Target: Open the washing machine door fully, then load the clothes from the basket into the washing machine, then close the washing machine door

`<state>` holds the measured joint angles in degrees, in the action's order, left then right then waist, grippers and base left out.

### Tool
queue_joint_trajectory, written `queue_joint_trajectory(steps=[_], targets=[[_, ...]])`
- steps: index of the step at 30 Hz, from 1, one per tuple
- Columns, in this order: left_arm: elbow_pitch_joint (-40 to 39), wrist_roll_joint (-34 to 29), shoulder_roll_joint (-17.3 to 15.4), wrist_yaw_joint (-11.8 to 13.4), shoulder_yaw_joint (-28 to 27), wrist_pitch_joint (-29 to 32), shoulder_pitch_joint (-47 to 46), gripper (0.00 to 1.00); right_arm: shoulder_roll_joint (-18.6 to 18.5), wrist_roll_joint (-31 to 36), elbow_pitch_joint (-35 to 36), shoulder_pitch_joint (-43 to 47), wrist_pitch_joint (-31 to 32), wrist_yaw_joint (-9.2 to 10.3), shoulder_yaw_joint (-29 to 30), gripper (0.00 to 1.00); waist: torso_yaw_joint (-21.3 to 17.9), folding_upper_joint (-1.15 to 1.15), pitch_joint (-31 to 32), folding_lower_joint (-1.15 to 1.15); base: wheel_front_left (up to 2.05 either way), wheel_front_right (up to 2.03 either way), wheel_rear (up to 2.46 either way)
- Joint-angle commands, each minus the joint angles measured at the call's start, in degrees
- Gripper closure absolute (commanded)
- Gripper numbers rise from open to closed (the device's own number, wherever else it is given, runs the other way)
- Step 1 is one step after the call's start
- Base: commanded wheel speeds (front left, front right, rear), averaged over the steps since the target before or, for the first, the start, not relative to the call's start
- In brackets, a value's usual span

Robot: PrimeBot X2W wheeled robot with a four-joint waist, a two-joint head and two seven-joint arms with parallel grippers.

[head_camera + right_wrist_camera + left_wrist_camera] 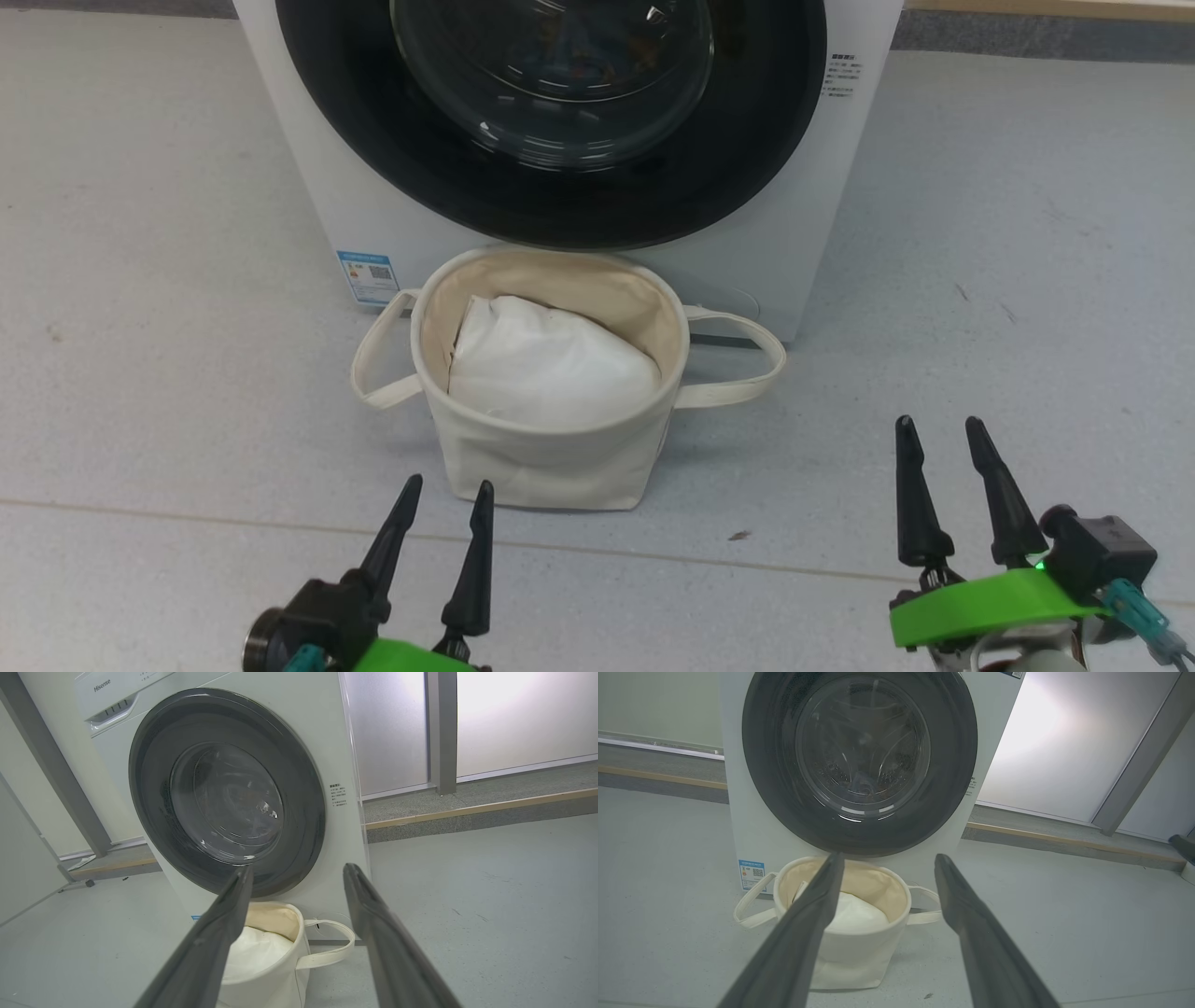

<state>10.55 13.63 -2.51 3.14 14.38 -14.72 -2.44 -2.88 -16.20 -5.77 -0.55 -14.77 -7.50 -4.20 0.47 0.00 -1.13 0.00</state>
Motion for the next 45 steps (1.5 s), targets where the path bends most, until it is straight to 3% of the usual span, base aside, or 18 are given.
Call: queue_joint_trajectory(steps=[1,37,38,45], targets=[[-1.69,0.06,-0.37,0.39,-1.50,-0.28,-1.08,0.00,-0.02,-0.05,1.79,-0.67,-0.23,0.01,-1.13,0.00,0.10,0.00,0.04,0.00,0.00,0.00,0.00],[0.20,-0.29,-0.37,-0.35,-1.67,-0.28,-0.67,0.00,0.00,0.44,1.00,-0.02,-0.23,0.01,-0.42,0.00,0.10,0.00,1.17,0.00,0.00,0.00,0.00],[1.97,0.10,0.01,-0.17,-0.07,0.00,0.17,1.00,0.16,0.02,-0.82,1.05,0.01,0.00,1.12,1.00,0.10,0.00,1.17,0.00,0.00,0.00,0.00],[5.45,1.46,0.09,-0.29,-0.26,0.29,1.31,1.00,0.21,-1.32,-4.52,1.92,0.28,0.00,1.15,1.00,0.09,0.00,1.16,0.00,0.00,0.00,0.00]])
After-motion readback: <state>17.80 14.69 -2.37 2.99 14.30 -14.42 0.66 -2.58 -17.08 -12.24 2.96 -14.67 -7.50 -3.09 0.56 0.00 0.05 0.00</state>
